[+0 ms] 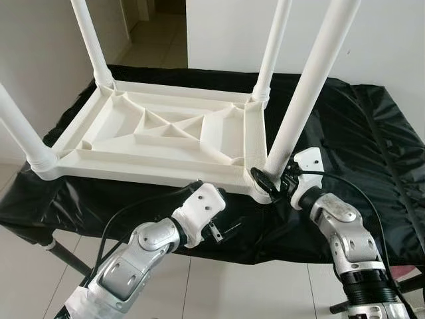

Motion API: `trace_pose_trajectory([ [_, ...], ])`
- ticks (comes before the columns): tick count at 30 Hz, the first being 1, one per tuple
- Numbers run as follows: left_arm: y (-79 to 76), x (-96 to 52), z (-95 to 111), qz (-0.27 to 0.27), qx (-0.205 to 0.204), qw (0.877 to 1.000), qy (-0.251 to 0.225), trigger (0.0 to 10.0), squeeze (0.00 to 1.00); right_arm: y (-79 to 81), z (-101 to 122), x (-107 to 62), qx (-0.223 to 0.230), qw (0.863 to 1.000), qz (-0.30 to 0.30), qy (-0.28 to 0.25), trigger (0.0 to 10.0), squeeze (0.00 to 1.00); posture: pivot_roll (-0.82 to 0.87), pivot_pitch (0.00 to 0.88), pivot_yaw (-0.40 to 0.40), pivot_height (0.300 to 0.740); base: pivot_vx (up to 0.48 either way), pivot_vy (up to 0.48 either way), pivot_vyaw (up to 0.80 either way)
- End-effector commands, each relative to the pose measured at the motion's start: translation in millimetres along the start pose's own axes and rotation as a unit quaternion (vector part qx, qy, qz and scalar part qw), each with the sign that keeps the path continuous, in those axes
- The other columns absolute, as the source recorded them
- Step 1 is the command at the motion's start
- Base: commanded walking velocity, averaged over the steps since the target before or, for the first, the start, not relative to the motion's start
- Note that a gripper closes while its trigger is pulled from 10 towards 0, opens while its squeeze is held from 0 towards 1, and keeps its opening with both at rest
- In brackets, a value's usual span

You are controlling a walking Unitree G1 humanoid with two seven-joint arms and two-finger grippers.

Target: Building children table

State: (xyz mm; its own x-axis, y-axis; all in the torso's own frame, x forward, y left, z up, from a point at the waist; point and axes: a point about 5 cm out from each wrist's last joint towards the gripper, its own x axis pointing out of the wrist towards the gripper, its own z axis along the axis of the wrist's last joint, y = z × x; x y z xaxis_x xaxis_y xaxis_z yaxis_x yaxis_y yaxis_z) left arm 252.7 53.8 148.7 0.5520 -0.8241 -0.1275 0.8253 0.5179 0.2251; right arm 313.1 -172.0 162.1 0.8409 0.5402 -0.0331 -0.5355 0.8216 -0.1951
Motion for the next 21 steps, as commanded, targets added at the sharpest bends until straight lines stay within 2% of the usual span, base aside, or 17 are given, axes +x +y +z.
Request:
trace_pose_trajectory([
  [1,-6.5,0.3,-1.8,-0.042,-0.013,0.999,0.008,10.0,0.00,-1.4,-0.9,1.6,-0.015,1.000,0.022,0.008,10.0,0.00,-0.03,0.070,0.001,0.740,0.000,0.000,0.00],
  [7,-4.7,0.5,-1.3,-0.033,-0.019,0.999,0.009,10.0,0.00,-2.7,-3.4,4.4,-0.028,0.998,0.054,0.018,10.0,0.00,-0.03,0.070,-0.001,0.740,0.000,0.000,0.00],
  [8,-3.4,0.4,-0.3,-0.029,-0.018,0.999,0.006,10.0,0.00,-3.5,-4.8,6.2,-0.034,0.997,0.063,0.021,7.7,0.00,-0.02,0.074,0.001,0.740,0.000,0.000,0.00],
  [9,-3.4,0.4,-0.3,-0.029,-0.018,0.999,0.006,10.0,0.00,-3.5,-4.8,6.2,-0.034,0.997,0.063,0.021,7.7,0.00,-0.02,0.074,0.001,0.740,0.000,0.000,0.00],
  [10,-2.6,0.4,0.4,-0.029,-0.019,0.999,0.005,10.0,0.00,-4.1,-6.2,8.3,-0.034,0.997,0.070,0.022,4.2,0.00,-0.02,0.077,0.000,0.740,0.000,0.000,0.00],
  [11,-1.5,0.6,1.3,-0.026,-0.015,1.000,0.004,10.0,0.00,-5.5,-7.5,11.0,-0.038,0.996,0.076,0.022,2.8,0.00,-0.02,0.078,-0.001,0.740,0.000,0.000,0.00],
  [12,-1.5,0.6,1.3,-0.026,-0.015,1.000,0.004,10.0,0.00,-5.5,-7.5,11.0,-0.038,0.996,0.076,0.022,2.8,0.00,-0.02,0.078,-0.001,0.740,0.000,0.000,0.00],
  [13,-0.3,0.8,2.2,-0.021,-0.008,1.000,0.001,10.0,0.00,-6.2,-8.4,12.8,-0.035,0.996,0.080,0.023,0.0,0.00,-0.02,0.079,-0.001,0.740,0.000,0.000,0.00],
  [20,0.9,1.0,4.5,-0.014,0.008,1.000,-0.002,10.0,0.00,-9.8,-13.2,14.3,-0.031,0.996,0.083,0.023,0.0,0.00,-0.01,0.080,-0.003,0.740,0.000,0.000,0.00],
  [21,0.6,1.0,4.7,-0.014,0.009,1.000,-0.003,10.0,0.00,-9.7,-14.4,14.0,-0.027,0.996,0.084,0.022,2.4,0.00,-0.02,0.081,-0.003,0.740,0.000,0.000,0.00],
])
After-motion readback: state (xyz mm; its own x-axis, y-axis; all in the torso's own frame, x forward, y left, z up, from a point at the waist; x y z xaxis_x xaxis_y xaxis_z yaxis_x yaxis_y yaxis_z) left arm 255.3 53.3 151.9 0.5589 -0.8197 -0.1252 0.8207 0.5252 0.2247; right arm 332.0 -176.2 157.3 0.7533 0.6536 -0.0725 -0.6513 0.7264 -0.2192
